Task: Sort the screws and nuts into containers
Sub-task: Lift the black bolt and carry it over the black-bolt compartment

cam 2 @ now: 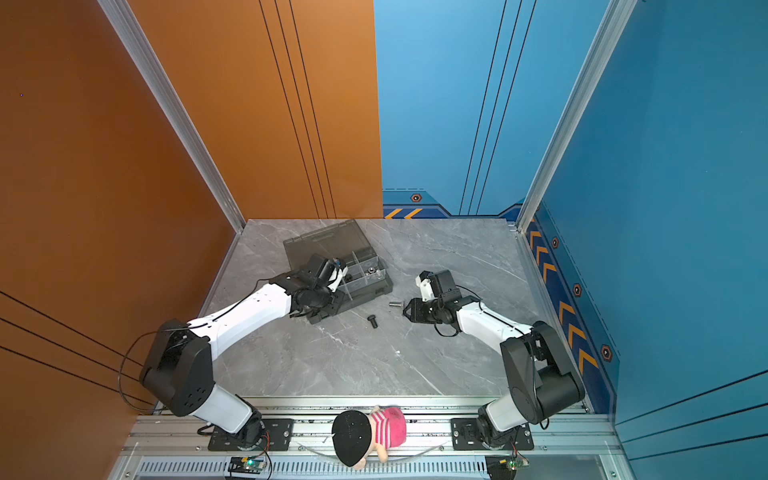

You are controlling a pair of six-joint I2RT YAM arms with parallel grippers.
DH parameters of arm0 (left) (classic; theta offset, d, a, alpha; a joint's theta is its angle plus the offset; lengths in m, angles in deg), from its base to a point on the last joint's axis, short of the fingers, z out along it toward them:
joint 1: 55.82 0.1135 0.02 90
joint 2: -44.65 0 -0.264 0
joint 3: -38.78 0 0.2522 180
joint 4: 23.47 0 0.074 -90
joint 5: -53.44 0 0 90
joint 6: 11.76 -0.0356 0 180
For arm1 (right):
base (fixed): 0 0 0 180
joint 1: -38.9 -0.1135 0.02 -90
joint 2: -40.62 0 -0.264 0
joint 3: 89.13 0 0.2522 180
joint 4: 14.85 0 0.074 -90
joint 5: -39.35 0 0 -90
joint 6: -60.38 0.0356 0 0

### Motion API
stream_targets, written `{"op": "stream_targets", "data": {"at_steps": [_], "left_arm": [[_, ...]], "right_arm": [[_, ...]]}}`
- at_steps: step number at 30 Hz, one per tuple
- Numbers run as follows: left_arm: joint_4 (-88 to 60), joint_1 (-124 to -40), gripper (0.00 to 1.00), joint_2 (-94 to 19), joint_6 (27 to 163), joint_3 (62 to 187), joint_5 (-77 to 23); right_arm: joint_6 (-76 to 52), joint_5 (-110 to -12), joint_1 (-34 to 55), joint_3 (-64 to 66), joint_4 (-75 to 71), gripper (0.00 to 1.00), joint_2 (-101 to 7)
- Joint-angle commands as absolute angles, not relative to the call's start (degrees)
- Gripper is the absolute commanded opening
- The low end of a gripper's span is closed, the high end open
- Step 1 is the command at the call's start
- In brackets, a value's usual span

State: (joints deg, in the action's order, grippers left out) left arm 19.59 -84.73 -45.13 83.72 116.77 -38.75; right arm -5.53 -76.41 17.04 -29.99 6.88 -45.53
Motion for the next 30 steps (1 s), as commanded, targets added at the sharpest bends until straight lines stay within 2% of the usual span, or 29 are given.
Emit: {"op": "stream_targets", "data": {"at_steps": [1, 13, 24, 28, 30], "left_arm": [[20.82, -82.77, 0.00, -44.41, 81.63, 116.47, -40.34], [19.78, -78.63, 0.00, -47.12, 81.24, 115.38, -39.68], [19.56, -78.61, 0.00, -48.89, 80.60, 115.02, -38.65], [19.51, -78.59, 0.08, -49.70, 81.22, 115.25, -40.15], [19.49, -78.59, 0.16, -49.93, 81.32, 115.32, -40.50]], "right_arm": [[-5.10, -76.87, 16.58, -30.27, 8.01, 0.39, -45.95], [-5.03, -77.02, 16.15, -29.75, 8.62, 0.39, -46.39], [-5.10, -76.80, 15.96, -29.67, 8.58, 0.39, -46.92], [-5.06, -76.80, 15.88, -29.75, 8.67, 0.39, -47.01], [-5.10, -76.76, 15.88, -29.74, 8.71, 0.39, -46.87]]}}
